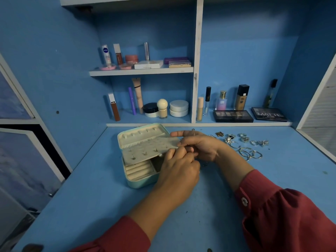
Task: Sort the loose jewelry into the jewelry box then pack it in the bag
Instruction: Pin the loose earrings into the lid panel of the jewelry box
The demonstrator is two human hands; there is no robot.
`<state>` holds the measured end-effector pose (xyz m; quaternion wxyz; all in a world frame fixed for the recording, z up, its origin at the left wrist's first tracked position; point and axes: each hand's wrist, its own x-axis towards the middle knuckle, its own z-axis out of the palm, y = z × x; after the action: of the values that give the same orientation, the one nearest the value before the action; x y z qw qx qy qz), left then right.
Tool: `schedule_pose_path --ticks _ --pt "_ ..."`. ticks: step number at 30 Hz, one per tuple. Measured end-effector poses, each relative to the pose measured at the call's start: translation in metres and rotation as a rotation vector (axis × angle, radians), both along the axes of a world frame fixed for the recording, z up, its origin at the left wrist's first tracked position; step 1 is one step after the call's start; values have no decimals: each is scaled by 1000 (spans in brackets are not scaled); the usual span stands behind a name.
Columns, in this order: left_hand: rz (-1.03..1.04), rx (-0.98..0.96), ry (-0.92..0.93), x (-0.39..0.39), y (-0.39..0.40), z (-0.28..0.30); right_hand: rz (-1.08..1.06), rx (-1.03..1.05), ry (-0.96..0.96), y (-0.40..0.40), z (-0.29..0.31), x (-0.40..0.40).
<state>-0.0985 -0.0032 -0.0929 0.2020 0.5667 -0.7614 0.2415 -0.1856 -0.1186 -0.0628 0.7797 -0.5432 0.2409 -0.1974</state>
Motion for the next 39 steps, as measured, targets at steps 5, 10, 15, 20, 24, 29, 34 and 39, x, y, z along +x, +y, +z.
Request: schedule_pose_path --ticks 5,10,15,20,24,29,34,39 --pt "7 -134 79 8 8 11 -8 -37 21 1 0 0" --pt "51 -253 491 37 13 37 34 -10 7 -1 0 0" --pt "164 52 1000 61 3 70 31 20 6 -1 0 0" --pt "69 329 1090 67 -10 80 29 10 3 -3 -3 0" --pt "72 402 969 67 -7 73 35 7 -4 -5 -6 1" --pt "97 492 828 70 -9 66 28 12 -5 -7 -8 1" --pt "86 488 844 69 -8 65 25 13 -6 -6 -8 1" --pt "92 470 852 67 -7 66 23 19 -3 -6 -8 0"
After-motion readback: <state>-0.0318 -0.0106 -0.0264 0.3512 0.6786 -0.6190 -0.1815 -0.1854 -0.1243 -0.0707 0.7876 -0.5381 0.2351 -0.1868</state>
